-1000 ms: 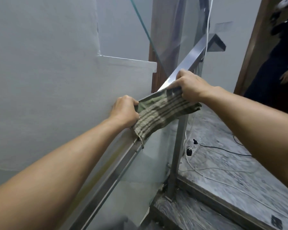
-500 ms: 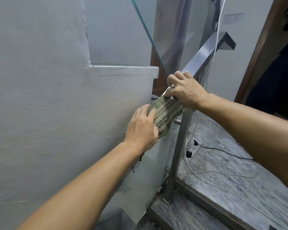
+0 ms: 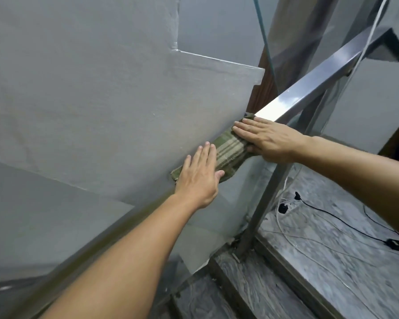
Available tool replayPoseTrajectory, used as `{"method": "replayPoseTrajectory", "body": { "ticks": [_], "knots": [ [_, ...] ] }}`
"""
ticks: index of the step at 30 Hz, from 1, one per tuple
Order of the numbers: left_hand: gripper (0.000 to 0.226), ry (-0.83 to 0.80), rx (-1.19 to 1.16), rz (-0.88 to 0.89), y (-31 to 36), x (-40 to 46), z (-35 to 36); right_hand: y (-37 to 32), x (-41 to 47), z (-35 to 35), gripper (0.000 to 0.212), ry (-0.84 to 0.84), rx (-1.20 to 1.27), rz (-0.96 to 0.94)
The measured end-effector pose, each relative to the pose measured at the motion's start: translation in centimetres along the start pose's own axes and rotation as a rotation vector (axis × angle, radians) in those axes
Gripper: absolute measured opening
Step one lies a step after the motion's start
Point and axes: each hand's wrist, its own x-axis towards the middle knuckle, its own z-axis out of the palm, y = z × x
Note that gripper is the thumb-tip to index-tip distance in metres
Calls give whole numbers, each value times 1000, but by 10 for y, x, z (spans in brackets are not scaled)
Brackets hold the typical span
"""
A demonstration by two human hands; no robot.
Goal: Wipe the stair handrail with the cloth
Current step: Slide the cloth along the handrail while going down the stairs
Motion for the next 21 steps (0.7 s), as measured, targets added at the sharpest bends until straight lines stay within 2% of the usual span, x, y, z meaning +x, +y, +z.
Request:
{"method": "replayPoseTrajectory", "body": {
  "ticks": [3,10,13,17,21],
  "knots": [
    [67,15,23,-31,-19,-31,3,-26,5,5,73,44,-2,-84],
    [67,47,37,-122,-69,-107,10,-95,22,12,63,119,-107,-294],
    [66,72,69,-167,-92,-143,13,-133,34,11,67,82,-185,-380],
    [68,46,85,-247,-124,-187,14,-183,52,9,62,58,-141,-457],
    [79,28,110,-303,-156,-231,15,-236,62,10,73,65,-156,-522]
  ]
}}
